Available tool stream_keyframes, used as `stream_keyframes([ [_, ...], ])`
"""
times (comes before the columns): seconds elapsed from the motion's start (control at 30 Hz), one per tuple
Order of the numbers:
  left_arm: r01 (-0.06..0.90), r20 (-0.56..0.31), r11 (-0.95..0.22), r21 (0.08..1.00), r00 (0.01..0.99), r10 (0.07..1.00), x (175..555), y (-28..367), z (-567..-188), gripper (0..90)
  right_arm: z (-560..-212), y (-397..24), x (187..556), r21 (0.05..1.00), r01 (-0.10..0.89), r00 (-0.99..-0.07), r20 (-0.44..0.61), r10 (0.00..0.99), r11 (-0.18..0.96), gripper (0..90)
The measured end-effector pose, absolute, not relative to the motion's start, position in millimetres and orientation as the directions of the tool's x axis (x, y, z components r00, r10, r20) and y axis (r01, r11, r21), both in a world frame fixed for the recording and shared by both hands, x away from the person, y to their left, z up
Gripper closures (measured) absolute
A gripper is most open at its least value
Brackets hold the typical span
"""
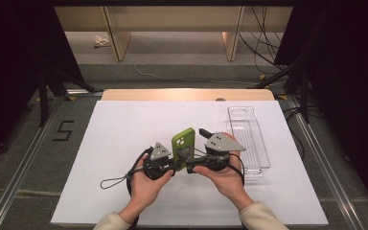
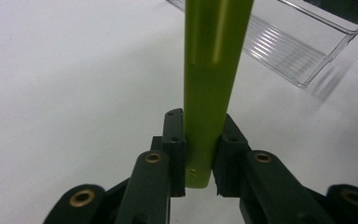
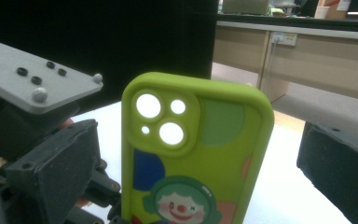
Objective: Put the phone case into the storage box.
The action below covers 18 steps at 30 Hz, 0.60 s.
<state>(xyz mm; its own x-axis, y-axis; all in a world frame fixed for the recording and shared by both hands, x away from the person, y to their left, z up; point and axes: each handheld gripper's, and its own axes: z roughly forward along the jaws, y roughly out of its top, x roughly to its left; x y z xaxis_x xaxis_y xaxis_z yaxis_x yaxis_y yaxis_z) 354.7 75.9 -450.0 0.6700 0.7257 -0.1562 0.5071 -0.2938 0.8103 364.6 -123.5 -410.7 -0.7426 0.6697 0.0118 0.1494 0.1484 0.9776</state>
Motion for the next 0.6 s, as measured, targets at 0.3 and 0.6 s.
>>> stream_keyframes([
  [0.3,0.503,-0.154,-0.303,0.809,0.679,0.718,352.5,69.4,-451.1,77.2,-413.6,-122.1,366.2,0.977,0.156,-0.73,0.016,0.683,0.144,0.4],
  [0.6,0.501,-0.15,-0.313,0.807,0.686,0.712,351.1,66.4,-453.1,77.2,-415.7,-120.9,367.2,0.976,0.169,-0.721,0.025,0.692,0.14,1.0],
])
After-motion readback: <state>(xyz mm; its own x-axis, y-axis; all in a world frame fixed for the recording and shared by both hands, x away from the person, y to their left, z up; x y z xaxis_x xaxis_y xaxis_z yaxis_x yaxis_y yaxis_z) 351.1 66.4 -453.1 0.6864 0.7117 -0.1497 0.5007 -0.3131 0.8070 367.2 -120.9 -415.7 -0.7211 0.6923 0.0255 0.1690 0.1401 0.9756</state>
